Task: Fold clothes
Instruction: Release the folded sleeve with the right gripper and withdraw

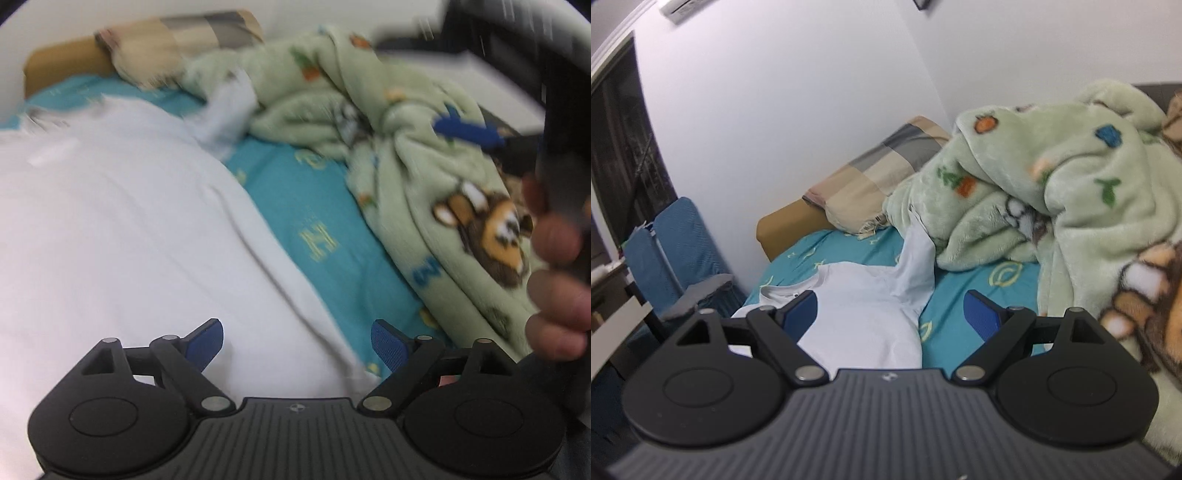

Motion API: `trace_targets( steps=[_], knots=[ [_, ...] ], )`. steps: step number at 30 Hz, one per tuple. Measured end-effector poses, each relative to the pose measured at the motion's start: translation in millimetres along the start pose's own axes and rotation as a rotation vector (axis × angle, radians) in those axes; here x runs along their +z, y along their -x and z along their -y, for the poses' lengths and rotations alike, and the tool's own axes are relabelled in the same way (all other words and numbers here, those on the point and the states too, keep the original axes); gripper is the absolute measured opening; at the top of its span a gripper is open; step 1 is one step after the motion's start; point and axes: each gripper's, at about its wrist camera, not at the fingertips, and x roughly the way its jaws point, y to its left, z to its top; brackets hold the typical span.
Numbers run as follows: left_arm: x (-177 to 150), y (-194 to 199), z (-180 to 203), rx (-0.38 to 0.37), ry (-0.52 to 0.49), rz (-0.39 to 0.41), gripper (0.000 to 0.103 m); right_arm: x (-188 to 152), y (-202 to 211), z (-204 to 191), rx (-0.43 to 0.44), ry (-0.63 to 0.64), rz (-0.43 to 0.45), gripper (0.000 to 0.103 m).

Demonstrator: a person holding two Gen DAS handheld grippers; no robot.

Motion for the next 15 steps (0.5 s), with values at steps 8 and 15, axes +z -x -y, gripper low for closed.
trace_targets(
  steps=[8, 15],
  knots=[
    [22.2, 69.7, -71.8, 0.254, -0.023, 0.167, 0.102, -5.6, -16.0, -12.4, 0.052, 0.007, -0.065, 0.087],
    [20.9, 88.8, -131.0, 0.231, 0.267, 0.227, 0.102, -14.3, -49.6, -24.9, 0.097, -0.058, -0.193, 0.056]
  ],
)
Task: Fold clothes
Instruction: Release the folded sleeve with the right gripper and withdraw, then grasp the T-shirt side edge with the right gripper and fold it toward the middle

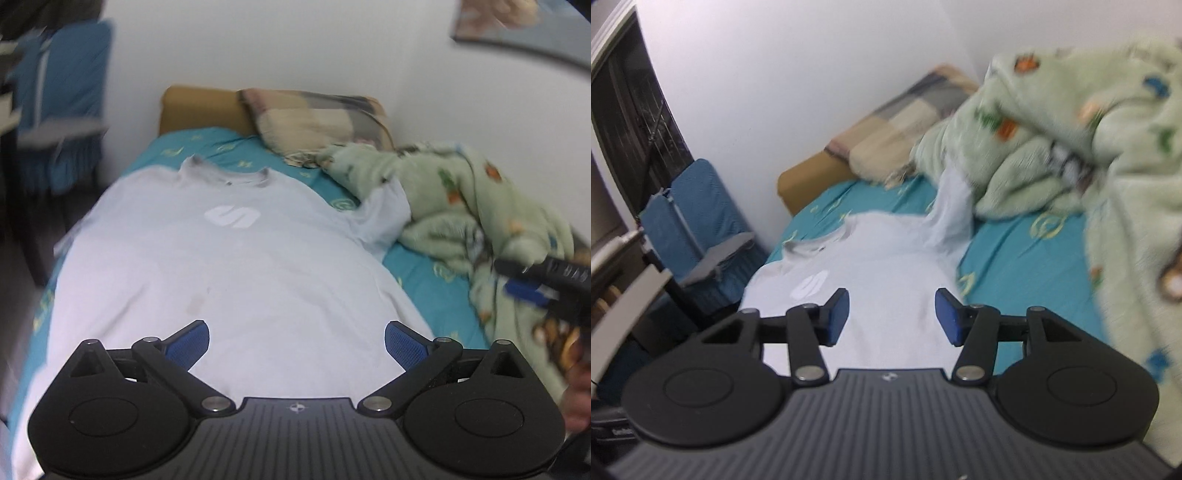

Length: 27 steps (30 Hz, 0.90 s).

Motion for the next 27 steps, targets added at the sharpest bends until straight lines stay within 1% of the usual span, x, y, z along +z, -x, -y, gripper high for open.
trace_targets(
  steps=[1, 2, 3, 4, 7, 9, 12, 13, 15, 16, 18, 20, 21, 22, 24, 25, 26, 27],
  knots=[
    [2.0, 6.7, -9.6, 0.001, 0.015, 0.002, 0.102, 3.2, -10.7, 0.3, -0.001, -0.027, -0.017, 0.064],
    [2.7, 10.6, -16.1, 0.004, 0.023, 0.005, 0.102, 6.8, -22.9, 1.6, -0.014, -0.057, -0.030, 0.068],
    [1.5, 10.4, -19.4, 0.002, 0.033, 0.006, 0.102, 10.4, -35.2, 3.2, -0.027, -0.087, -0.041, 0.080],
    [-0.5, 10.2, -23.2, -0.003, 0.046, 0.005, 0.102, 13.8, -47.7, 7.3, -0.035, -0.123, -0.045, 0.085],
    [-6.4, 7.8, -33.8, -0.017, 0.086, -0.005, 0.102, 25.6, -94.7, 27.9, -0.062, -0.230, -0.056, 0.085],
    [-10.1, 1.3, -38.3, -0.022, 0.117, -0.027, 0.102, 35.0, -132.2, 42.2, -0.075, -0.235, -0.044, 0.085],
    [-13.5, -9.3, -40.2, -0.010, 0.108, -0.029, 0.102, 51.7, -186.7, 59.4, -0.132, -0.116, 0.002, 0.084],
    [-13.8, -12.8, -39.5, -0.007, 0.094, -0.024, 0.102, 57.7, -204.9, 65.2, -0.149, -0.092, 0.013, 0.084],
    [-15.1, -20.6, -36.3, -0.011, 0.062, -0.012, 0.102, 73.6, -237.2, 77.6, -0.156, -0.068, 0.041, 0.084],
    [-16.5, -25.0, -34.8, -0.016, 0.052, -0.004, 0.102, 83.0, -250.8, 79.6, -0.168, -0.042, 0.070, 0.083],
    [-17.9, -38.0, -32.3, -0.042, 0.045, -0.007, 0.102, 101.4, -278.0, 83.7, -0.187, 0.007, 0.109, 0.083],
    [-18.0, -54.3, -29.7, -0.083, 0.042, -0.022, 0.102, 118.9, -305.4, 88.0, -0.197, 0.052, 0.131, 0.081],
    [-18.4, -61.7, -29.8, -0.103, 0.039, -0.028, 0.102, 125.3, -319.4, 90.8, -0.184, 0.064, 0.116, 0.074],
    [-19.1, -69.7, -30.4, -0.117, 0.035, -0.037, 0.102, 128.8, -331.0, 92.0, -0.193, 0.084, 0.104, 0.072],
    [-21.5, -83.5, -32.2, -0.124, 0.031, -0.055, 0.102, 135.5, -353.9, 94.2, -0.213, 0.126, 0.079, 0.072],
    [-23.2, -90.0, -34.4, -0.125, 0.037, -0.060, 0.102, 136.6, -362.6, 94.0, -0.237, 0.153, 0.067, 0.072],
    [-24.1, -96.1, -37.3, -0.122, 0.055, -0.068, 0.102, 137.6, -370.5, 93.4, -0.259, 0.180, 0.057, 0.072],
    [-23.9, -100.6, -40.3, -0.123, 0.079, -0.078, 0.102, 137.9, -373.4, 91.0, -0.272, 0.203, 0.058, 0.068]
  ],
)
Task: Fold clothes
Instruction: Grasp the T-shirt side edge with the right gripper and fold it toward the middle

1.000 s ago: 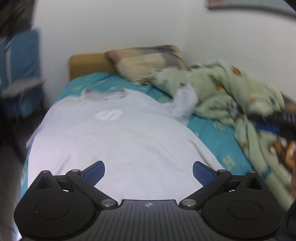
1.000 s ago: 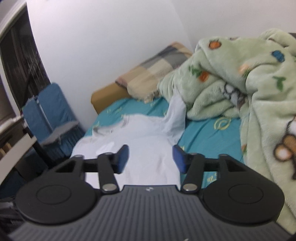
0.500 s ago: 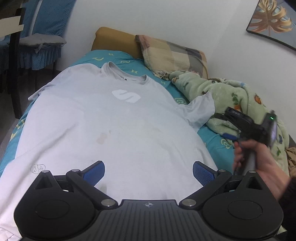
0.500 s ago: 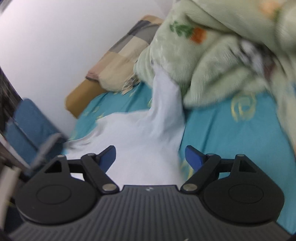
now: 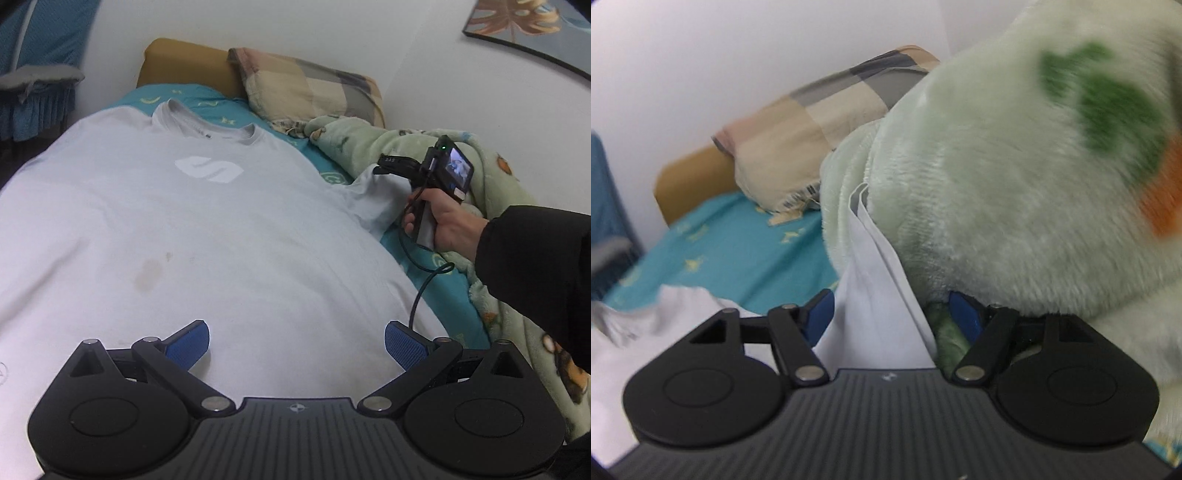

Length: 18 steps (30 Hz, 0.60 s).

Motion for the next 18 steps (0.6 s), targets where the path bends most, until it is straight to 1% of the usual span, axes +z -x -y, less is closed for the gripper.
trace_targets(
  steps=[1, 2, 3, 4, 6, 9, 11, 13, 15, 18],
  knots=[
    [1.1, -3.2, -3.5, -0.005, 0.025, -0.010, 0.101, 0.4, 0.5, -2.8, -0.019, 0.018, -0.001, 0.054],
    [2.4, -4.2, -6.8, -0.011, 0.044, -0.011, 0.101, 1.0, 1.4, -5.6, -0.040, 0.036, -0.003, 0.044],
    [3.8, -2.4, -9.4, -0.011, 0.056, -0.001, 0.101, 2.1, 5.1, -8.7, -0.068, 0.051, -0.014, 0.029],
    [5.6, 1.7, -11.5, -0.007, 0.064, 0.015, 0.101, 3.3, 9.4, -11.8, -0.093, 0.066, -0.023, 0.024],
    [9.6, 12.2, -15.3, -0.005, 0.079, 0.055, 0.101, 6.1, 24.8, -19.1, -0.100, 0.088, -0.028, 0.020],
    [16.1, 34.1, -18.3, -0.009, 0.097, 0.120, 0.101, 15.2, 49.5, -38.1, -0.125, 0.115, -0.029, 0.006],
    [18.4, 51.9, -18.7, -0.002, 0.093, 0.164, 0.101, 24.3, 71.8, -55.9, -0.127, 0.131, 0.002, 0.006],
    [22.1, 70.6, -18.6, 0.012, 0.081, 0.209, 0.101, 40.1, 91.3, -81.2, -0.109, 0.159, 0.042, 0.006],
    [26.6, 89.7, -20.3, 0.038, 0.053, 0.266, 0.102, 59.8, 110.2, -111.8, -0.084, 0.192, 0.084, 0.006],
    [37.9, 111.3, -30.8, 0.104, 0.021, 0.348, 0.102, 88.7, 133.1, -168.9, -0.035, 0.232, 0.125, 0.006]
  ],
)
